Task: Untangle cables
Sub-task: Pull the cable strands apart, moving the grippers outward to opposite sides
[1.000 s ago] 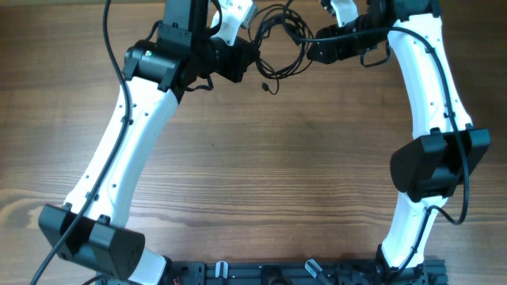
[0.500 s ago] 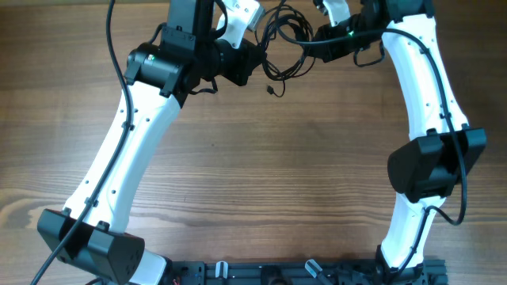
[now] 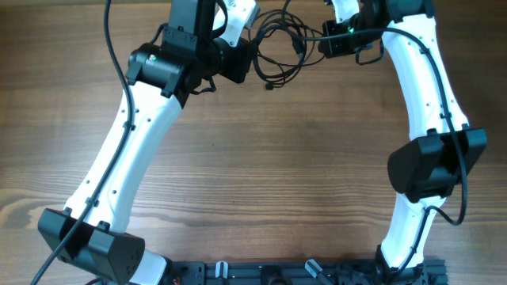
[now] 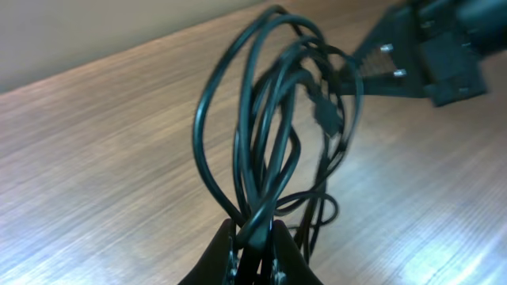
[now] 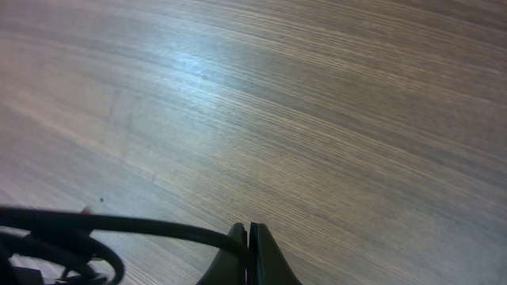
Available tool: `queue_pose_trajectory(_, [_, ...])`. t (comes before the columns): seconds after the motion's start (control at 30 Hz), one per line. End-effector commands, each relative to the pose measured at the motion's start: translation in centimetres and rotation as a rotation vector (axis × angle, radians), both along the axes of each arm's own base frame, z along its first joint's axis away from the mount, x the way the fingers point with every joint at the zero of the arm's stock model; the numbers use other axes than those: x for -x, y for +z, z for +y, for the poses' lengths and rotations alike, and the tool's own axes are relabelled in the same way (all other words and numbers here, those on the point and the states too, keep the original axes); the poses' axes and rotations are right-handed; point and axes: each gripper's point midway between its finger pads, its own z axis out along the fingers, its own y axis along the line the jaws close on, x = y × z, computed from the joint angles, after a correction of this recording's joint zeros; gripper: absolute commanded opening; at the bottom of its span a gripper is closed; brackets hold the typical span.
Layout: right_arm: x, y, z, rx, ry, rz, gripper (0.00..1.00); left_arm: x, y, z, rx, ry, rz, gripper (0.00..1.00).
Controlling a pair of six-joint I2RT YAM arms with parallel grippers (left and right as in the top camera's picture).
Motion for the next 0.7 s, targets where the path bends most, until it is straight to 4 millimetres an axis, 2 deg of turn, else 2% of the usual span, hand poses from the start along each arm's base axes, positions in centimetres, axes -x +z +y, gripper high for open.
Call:
queue_pose_trajectory(0.0, [-1.1, -1.0, -4.8, 0.070, -0.152, 0.021, 0.04, -1.3, 1.6, 2.7, -0.067, 0.110, -0.086, 0.04])
queue_pose_trajectory(0.23, [-0.6, -1.1, -9.6, 0.072, -0.246, 0.063, 0.04, -2.7, 1.8, 6.0, -0.071, 0.190, -0.092, 0.04])
queue_pose_trajectory(0.37, [-0.7, -0.9, -11.5, 0.068, -0.284, 0.061, 0.05, -3.4, 1.8, 8.1, -0.072, 0.237, -0.092, 0.04])
queue_pose_trajectory(0.47, [-0.7, -0.9, -12.1, 0.068, -0.288, 0.059, 0.05, -3.7, 1.8, 9.0, -0.067, 0.263, -0.089, 0.04])
queue_pose_trajectory(0.6, [-0.7, -0.9, -12.1, 0.070, -0.283, 0.055, 0.05, -3.8, 1.9, 9.1, -0.068, 0.264, -0.093, 0.04])
queue_pose_trajectory(0.67, [-0.7, -0.9, -12.3, 0.072, -0.284, 0.055, 0.05, -4.1, 1.9, 9.9, -0.090, 0.297, -0.103, 0.04])
